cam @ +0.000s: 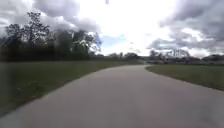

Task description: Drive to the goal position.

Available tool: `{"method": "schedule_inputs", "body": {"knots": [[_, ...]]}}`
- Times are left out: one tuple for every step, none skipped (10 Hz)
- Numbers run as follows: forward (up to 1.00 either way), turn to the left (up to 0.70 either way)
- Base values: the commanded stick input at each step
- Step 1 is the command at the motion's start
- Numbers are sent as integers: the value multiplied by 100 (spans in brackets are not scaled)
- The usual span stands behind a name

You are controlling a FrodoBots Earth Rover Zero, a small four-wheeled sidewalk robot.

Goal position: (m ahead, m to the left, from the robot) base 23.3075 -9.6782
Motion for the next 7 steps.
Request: {"method": "schedule_inputs", "body": {"knots": [[100,0],[100,-5],[100,-24],[100,-28],[100,-25],[100,0],[100,0]]}}
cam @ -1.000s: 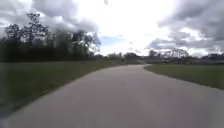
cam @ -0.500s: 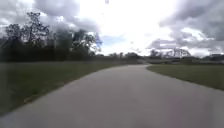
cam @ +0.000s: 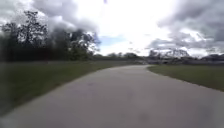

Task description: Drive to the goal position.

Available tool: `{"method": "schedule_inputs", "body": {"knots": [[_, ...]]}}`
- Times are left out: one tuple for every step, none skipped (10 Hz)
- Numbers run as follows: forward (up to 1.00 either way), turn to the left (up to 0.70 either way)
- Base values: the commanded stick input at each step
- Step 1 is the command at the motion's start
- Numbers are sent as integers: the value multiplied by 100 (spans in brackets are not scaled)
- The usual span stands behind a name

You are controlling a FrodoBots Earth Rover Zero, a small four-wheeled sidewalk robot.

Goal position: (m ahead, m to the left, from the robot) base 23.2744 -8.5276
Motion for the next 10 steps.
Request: {"method": "schedule_inputs", "body": {"knots": [[100,0],[100,0],[100,0],[100,0],[100,0],[100,0],[100,0],[100,0],[100,0],[100,0]]}}
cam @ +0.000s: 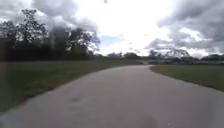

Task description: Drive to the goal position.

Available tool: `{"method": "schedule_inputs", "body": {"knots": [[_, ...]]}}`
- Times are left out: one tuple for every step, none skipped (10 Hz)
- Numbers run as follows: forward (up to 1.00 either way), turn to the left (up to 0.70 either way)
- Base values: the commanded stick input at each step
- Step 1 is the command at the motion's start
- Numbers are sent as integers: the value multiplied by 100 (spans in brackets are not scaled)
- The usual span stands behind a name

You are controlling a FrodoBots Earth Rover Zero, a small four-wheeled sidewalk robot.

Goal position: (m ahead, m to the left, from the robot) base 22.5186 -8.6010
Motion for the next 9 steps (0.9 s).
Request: {"method": "schedule_inputs", "body": {"knots": [[100,0],[100,0],[100,0],[100,0],[100,0],[100,0],[100,0],[100,0],[100,0]]}}
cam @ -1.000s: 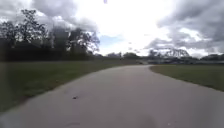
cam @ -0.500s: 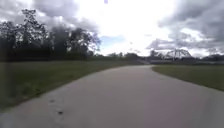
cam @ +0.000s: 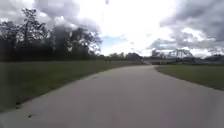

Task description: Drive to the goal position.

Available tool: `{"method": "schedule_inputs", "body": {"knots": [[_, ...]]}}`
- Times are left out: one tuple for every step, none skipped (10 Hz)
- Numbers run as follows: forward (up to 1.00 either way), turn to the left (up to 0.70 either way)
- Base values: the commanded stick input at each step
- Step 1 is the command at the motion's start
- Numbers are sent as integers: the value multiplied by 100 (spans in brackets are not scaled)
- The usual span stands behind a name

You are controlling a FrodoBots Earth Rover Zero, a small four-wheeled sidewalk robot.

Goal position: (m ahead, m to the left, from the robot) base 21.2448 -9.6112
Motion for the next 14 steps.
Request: {"method": "schedule_inputs", "body": {"knots": [[100,0],[100,0],[100,0],[100,0],[100,0],[100,0],[100,0],[100,0],[100,0],[100,-4],[100,-8],[100,-14],[100,-16],[100,-16]]}}
